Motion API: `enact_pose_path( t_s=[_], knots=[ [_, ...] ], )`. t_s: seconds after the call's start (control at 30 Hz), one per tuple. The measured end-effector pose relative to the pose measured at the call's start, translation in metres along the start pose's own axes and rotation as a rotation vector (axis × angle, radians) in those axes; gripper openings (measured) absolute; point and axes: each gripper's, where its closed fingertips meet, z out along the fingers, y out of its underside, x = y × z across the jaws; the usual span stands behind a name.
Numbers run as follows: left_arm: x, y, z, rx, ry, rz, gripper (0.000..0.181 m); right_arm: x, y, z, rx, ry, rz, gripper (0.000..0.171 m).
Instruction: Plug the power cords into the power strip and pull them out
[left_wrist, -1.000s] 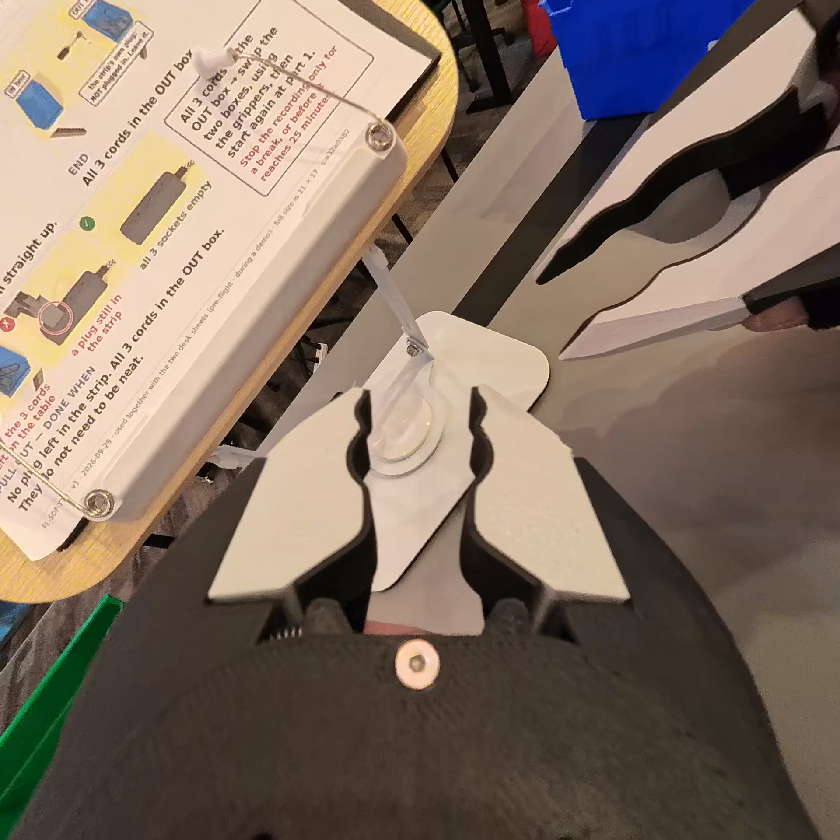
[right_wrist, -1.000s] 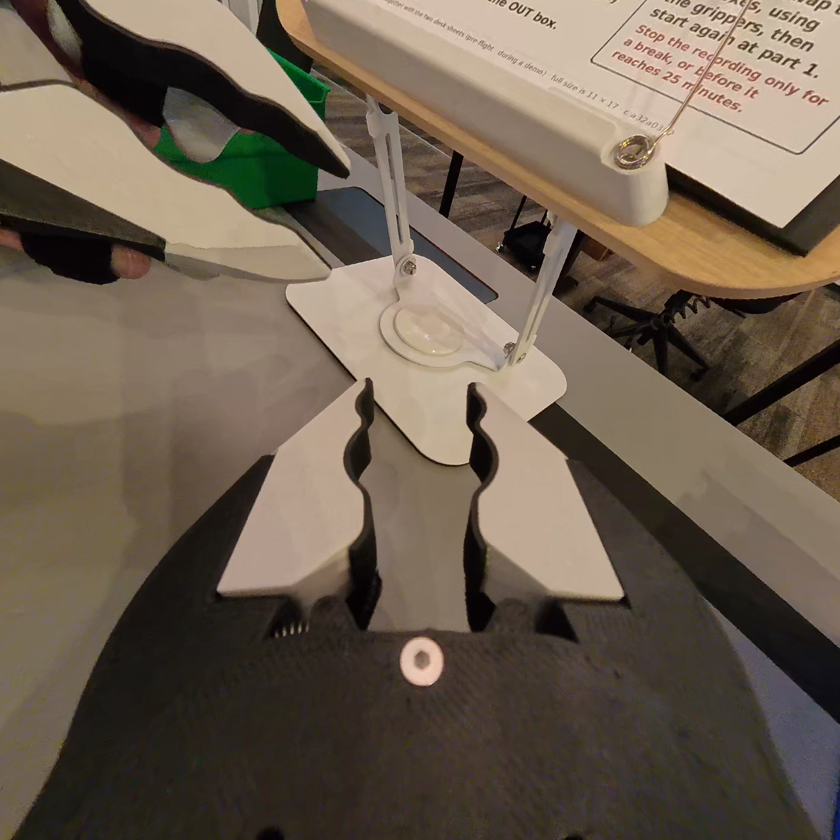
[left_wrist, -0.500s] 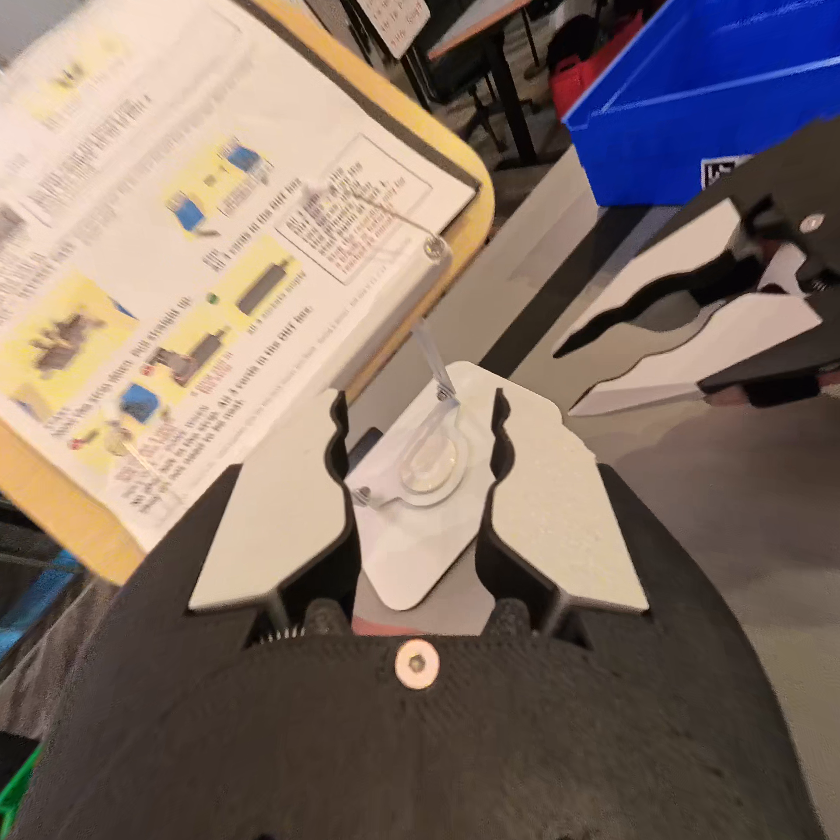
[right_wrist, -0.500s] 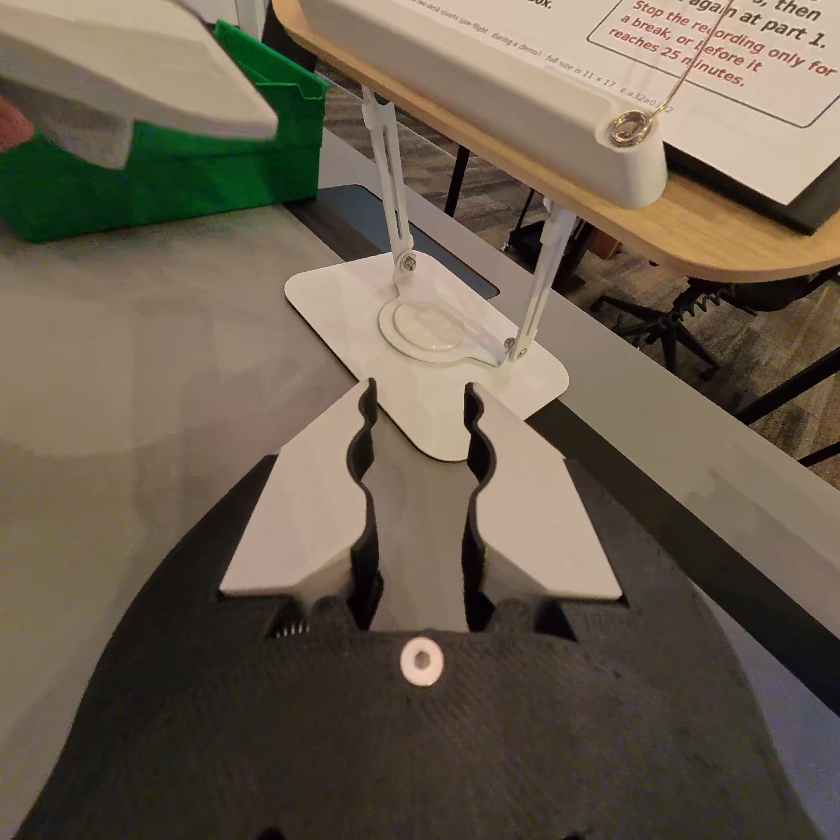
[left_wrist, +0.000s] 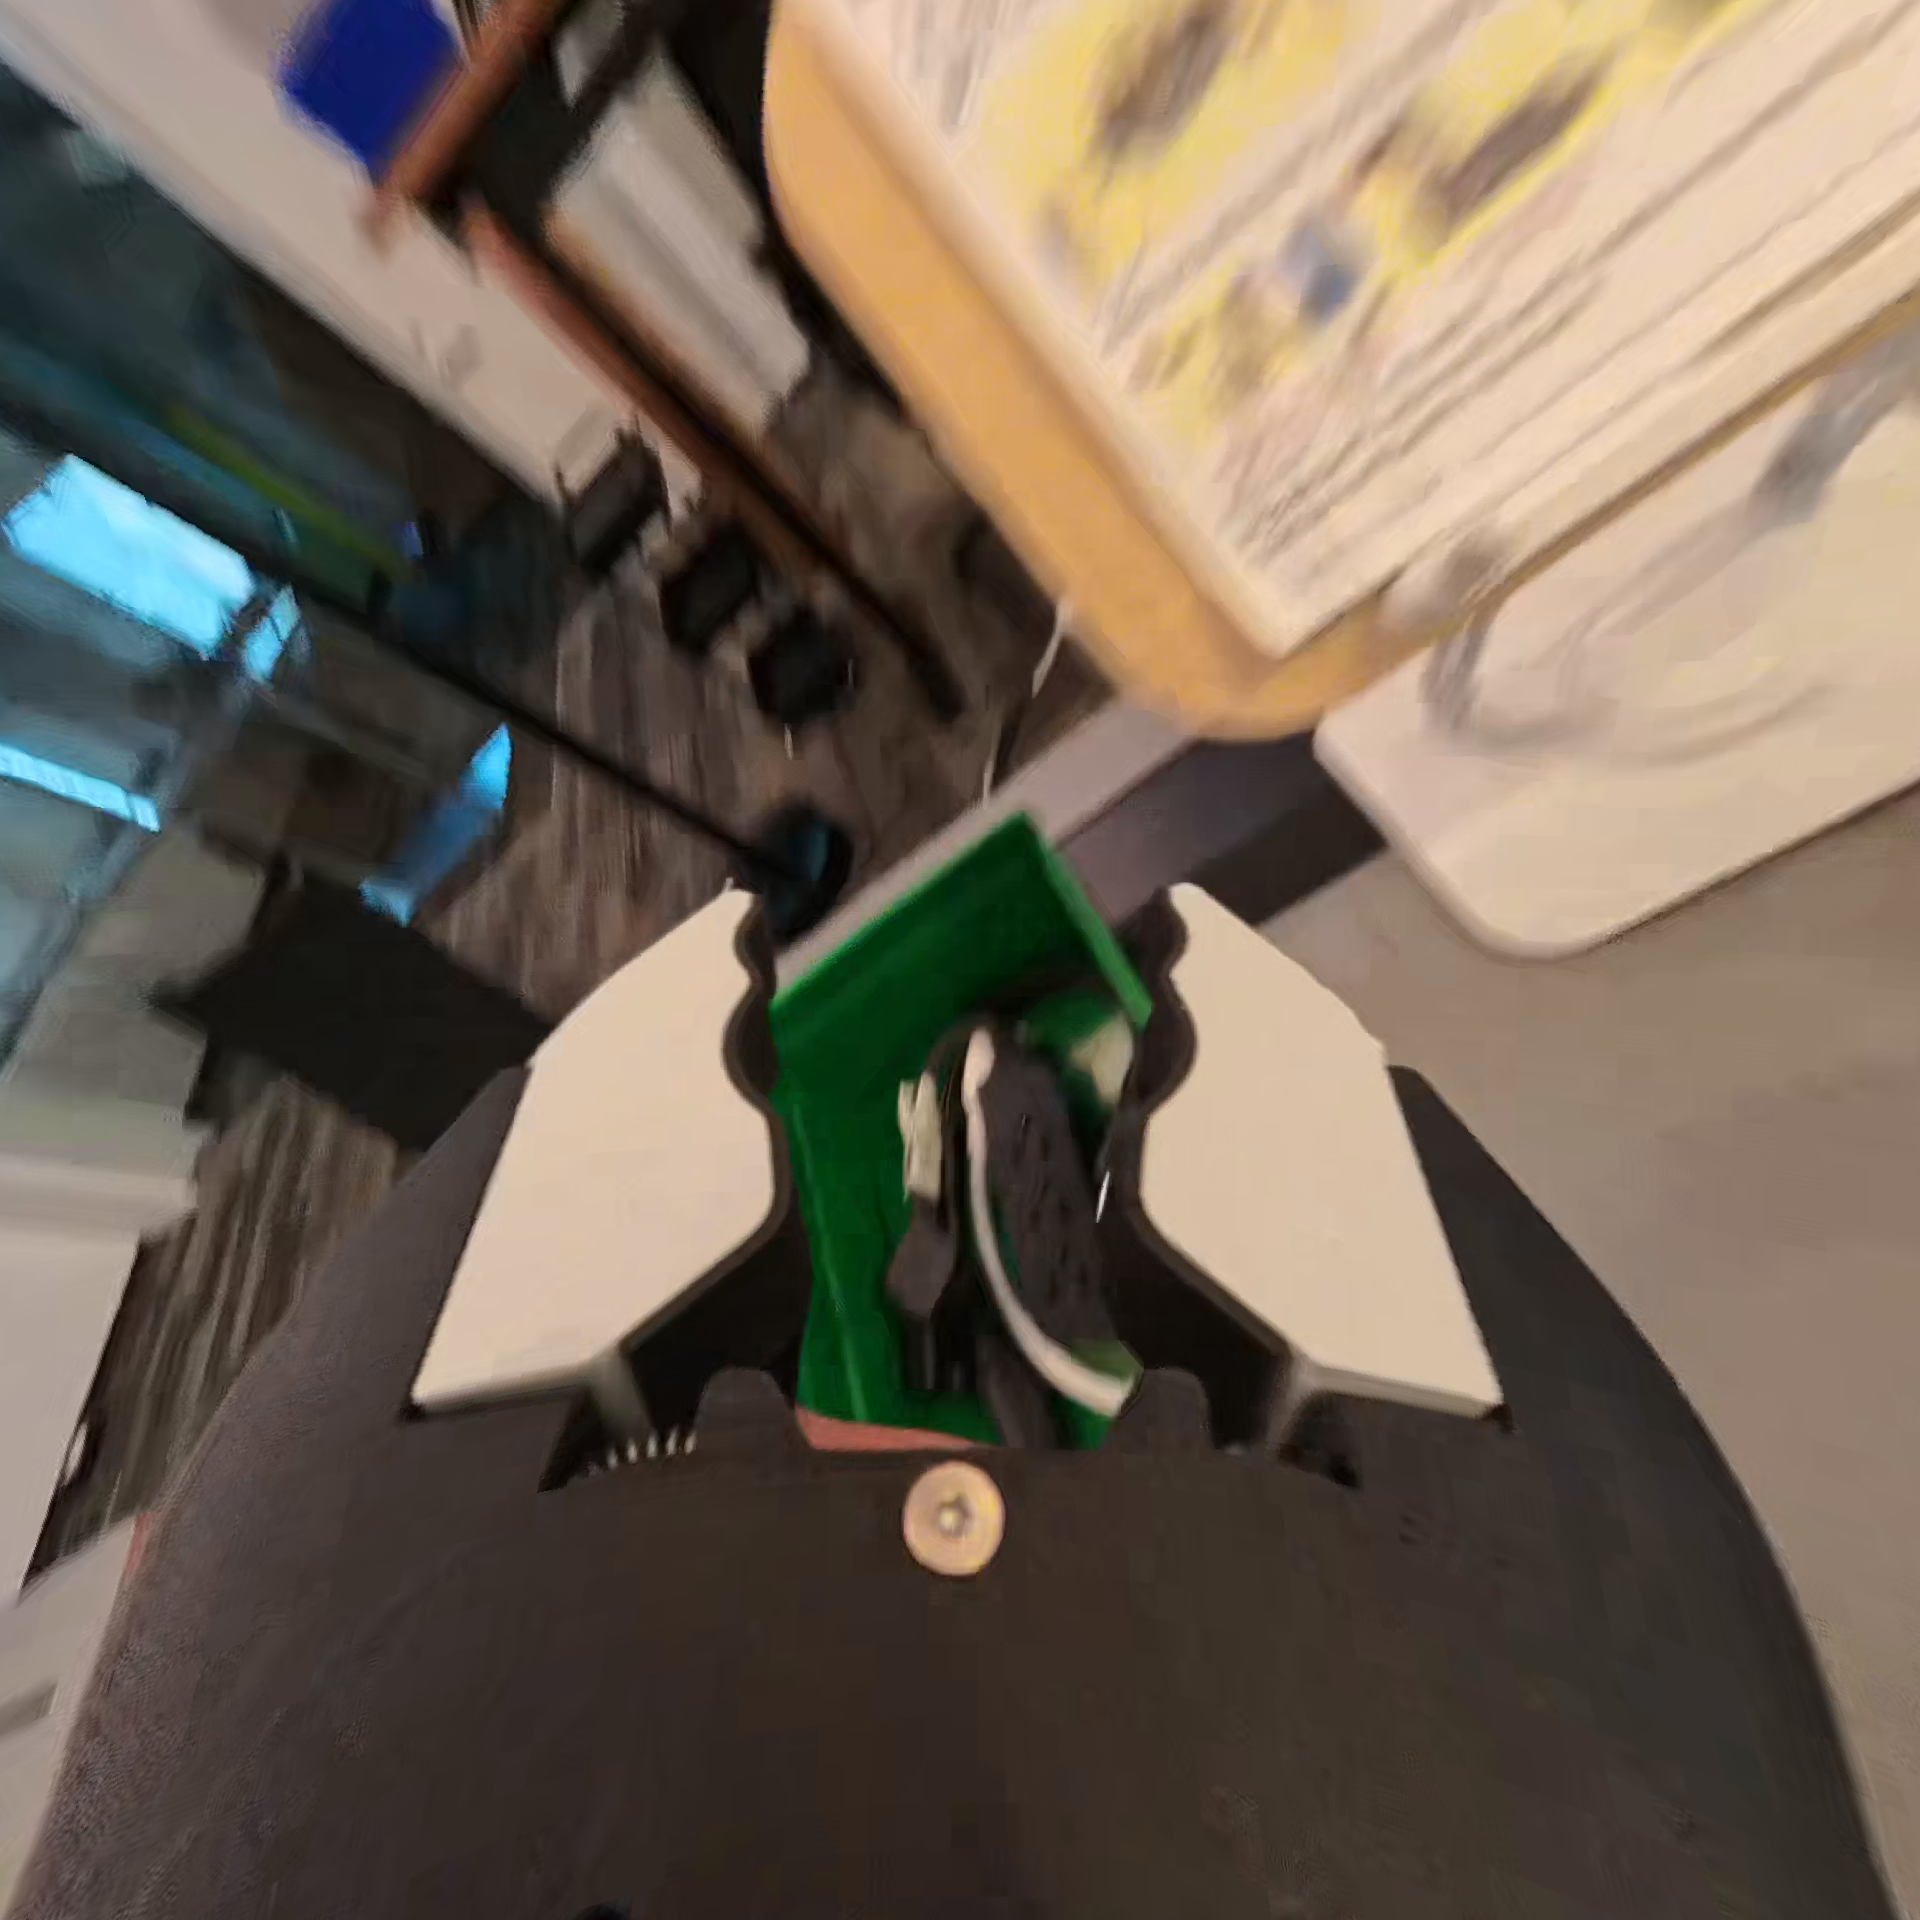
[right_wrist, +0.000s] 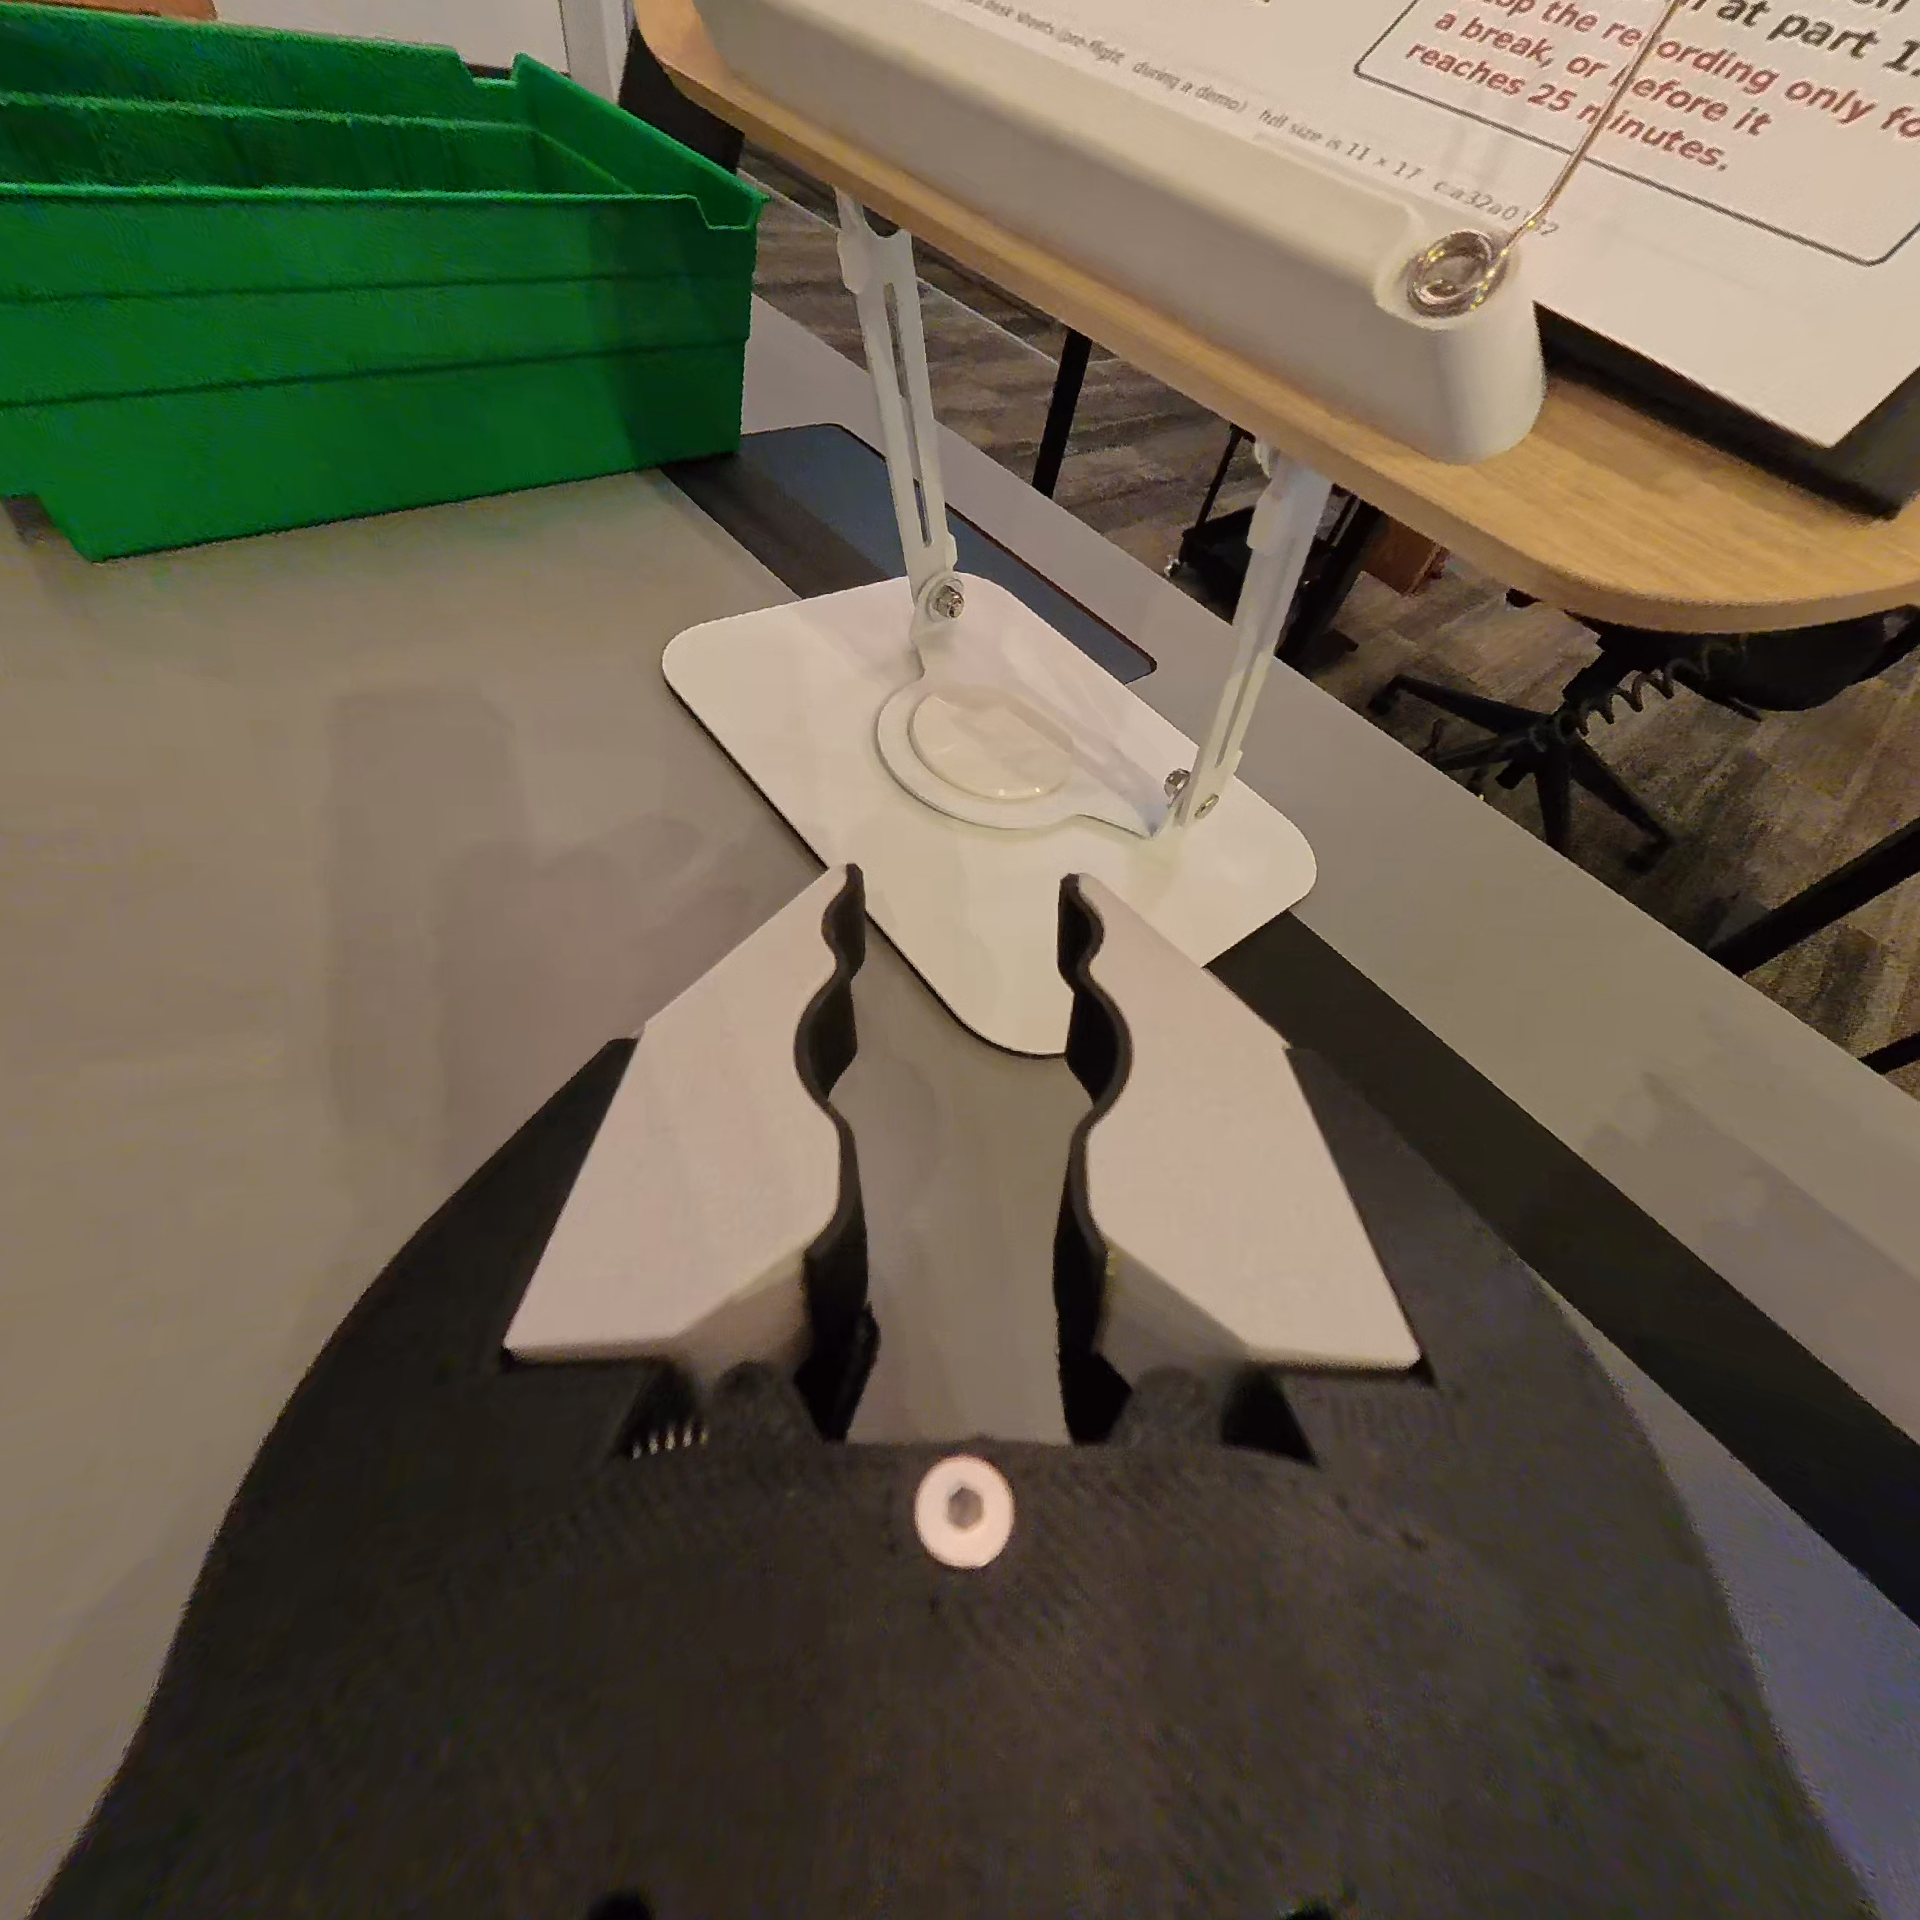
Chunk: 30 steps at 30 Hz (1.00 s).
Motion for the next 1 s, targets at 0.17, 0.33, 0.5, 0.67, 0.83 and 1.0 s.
enact_pose_path(
  t_s=[0.17, 0.33, 0.5, 0.67, 0.83, 1.0],
  knots=[
    [-0.01, 0.122, 0.035, -0.29, 0.123, -0.096, 0.076, -0.001, 0.003, 0.002, -0.01, -0.01, 0.004, 0.035],
    [0.029, 0.194, 0.062, -0.47, 0.264, -0.134, 0.079, -0.003, 0.006, 0.003, -0.022, -0.015, 0.001, 0.035],
    [0.037, 0.227, 0.084, -0.592, 0.225, -0.049, 0.088, -0.002, 0.007, 0.003, -0.024, -0.016, 0.003, 0.035],
    [0.028, 0.23, 0.097, -0.607, 0.151, -0.015, 0.083, -0.002, 0.009, 0.004, -0.029, -0.019, 0.004, 0.035],
    [0.029, 0.229, 0.105, -0.567, 0.118, 0.061, 0.082, -0.001, 0.007, 0.004, -0.023, -0.015, 0.002, 0.035],
    [0.037, 0.229, 0.106, -0.495, 0.119, 0.105, 0.048, -0.002, 0.006, 0.004, -0.022, -0.017, 0.0, 0.035]
  ],
)
